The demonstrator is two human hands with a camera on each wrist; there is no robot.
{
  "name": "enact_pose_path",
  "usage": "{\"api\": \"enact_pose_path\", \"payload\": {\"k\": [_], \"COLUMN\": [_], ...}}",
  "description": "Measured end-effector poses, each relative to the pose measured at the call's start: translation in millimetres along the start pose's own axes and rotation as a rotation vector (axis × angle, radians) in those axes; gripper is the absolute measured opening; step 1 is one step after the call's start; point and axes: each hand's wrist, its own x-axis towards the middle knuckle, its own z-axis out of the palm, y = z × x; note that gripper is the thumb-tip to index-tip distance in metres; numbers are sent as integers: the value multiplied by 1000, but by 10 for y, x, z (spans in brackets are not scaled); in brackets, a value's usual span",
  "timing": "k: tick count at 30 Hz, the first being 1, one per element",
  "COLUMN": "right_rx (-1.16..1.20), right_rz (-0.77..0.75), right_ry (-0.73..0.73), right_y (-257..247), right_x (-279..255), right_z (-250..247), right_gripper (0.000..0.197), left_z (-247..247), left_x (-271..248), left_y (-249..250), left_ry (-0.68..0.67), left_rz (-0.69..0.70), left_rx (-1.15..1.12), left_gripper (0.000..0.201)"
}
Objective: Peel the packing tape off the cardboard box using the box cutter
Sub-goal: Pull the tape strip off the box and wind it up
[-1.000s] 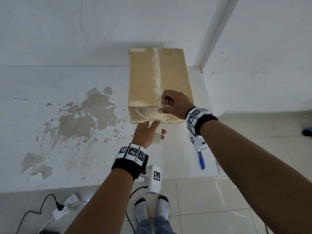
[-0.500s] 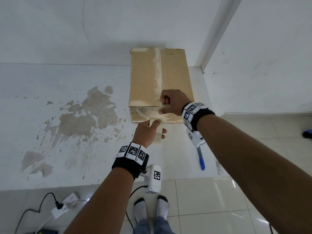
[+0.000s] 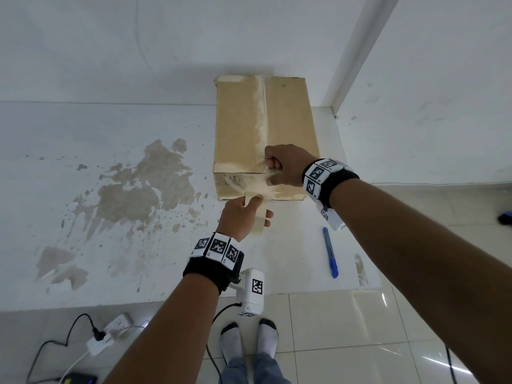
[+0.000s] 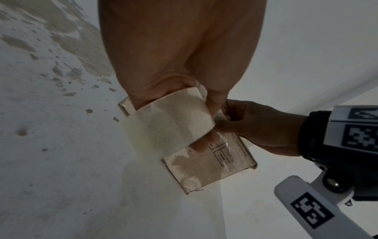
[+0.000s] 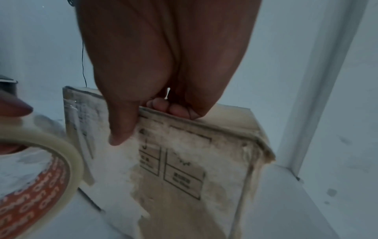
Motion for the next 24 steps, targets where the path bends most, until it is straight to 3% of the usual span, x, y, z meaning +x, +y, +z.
{"api": "enact_pose_path", "payload": {"k": [9,24], "right_rx": [-18,91], "right_rz": [-2,62], "right_ry": [34,130], "right_y": [5,-59], "right_x": [-26,-54], "right_z": [51,105], "right_gripper": [36,44], "left_z": [27,31], "left_x": [24,41], "left_y": [49,39], "left_ry": [-8,-11], "left_rz": [-14,-8], "left_rx": [-14,-7], "left_gripper": [20,19]}}
